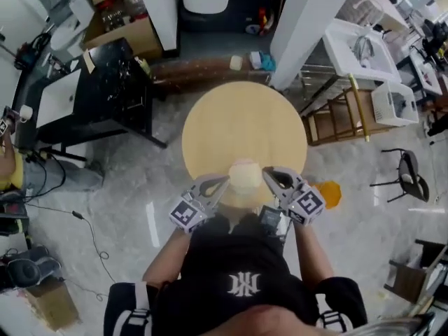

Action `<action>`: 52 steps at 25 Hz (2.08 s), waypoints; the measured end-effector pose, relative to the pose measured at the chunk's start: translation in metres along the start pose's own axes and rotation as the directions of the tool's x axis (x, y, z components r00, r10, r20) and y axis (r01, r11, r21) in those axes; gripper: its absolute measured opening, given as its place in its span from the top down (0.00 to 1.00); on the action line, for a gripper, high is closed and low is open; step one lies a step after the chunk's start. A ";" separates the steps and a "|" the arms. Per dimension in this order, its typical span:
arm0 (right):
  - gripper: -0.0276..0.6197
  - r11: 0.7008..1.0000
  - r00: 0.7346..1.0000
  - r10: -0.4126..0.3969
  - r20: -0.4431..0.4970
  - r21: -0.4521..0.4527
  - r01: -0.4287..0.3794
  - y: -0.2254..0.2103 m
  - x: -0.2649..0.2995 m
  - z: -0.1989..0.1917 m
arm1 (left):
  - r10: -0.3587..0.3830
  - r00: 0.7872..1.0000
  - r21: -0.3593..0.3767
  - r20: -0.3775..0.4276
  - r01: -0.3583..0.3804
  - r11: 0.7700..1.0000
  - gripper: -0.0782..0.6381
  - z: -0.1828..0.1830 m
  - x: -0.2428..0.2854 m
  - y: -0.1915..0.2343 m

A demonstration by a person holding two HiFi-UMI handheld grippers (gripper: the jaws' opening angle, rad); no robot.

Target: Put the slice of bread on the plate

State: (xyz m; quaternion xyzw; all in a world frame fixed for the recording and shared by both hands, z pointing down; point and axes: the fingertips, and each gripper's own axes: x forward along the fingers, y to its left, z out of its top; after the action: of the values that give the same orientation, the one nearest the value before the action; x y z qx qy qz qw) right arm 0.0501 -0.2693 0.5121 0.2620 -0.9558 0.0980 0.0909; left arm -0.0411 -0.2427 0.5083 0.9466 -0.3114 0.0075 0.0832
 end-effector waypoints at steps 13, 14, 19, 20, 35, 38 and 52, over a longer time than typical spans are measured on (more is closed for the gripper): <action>0.95 0.968 0.923 0.221 0.315 0.045 -0.248 0.083 -0.041 0.084 | -0.145 0.987 0.033 0.074 0.143 0.989 0.88 0.068 -0.019 -0.022; 0.95 0.965 0.918 0.229 0.323 0.045 -0.257 0.084 -0.049 0.084 | -0.137 0.988 0.040 0.075 0.135 0.990 0.88 0.071 -0.022 -0.029; 0.95 0.955 0.899 0.264 0.348 0.033 -0.294 0.095 -0.091 0.069 | -0.093 0.993 0.040 0.070 0.091 0.995 0.88 0.074 -0.035 -0.071; 0.95 0.955 0.902 0.267 0.339 0.029 -0.294 0.100 -0.101 0.063 | -0.086 0.994 0.035 0.069 0.084 0.996 0.88 0.071 -0.037 -0.082; 0.95 0.901 0.850 0.317 0.421 0.146 -0.408 0.180 -0.208 -0.021 | -0.099 0.995 -0.043 -0.032 0.098 0.994 0.88 0.000 -0.067 -0.243; 0.95 0.913 0.858 0.326 0.396 0.104 -0.395 0.206 -0.214 -0.014 | -0.116 0.993 -0.062 0.006 0.116 0.991 0.88 0.004 -0.076 -0.251; 0.95 0.982 0.955 0.110 0.275 0.115 -0.147 0.326 -0.199 -0.037 | -0.279 0.960 -0.088 -0.009 0.278 0.957 0.88 -0.041 -0.190 -0.309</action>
State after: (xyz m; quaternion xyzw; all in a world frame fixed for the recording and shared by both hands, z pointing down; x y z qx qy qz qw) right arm 0.0545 0.1105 0.4575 0.2155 -0.9656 0.1315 -0.0631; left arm -0.0097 0.1207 0.4886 0.9764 -0.1741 -0.0074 0.1273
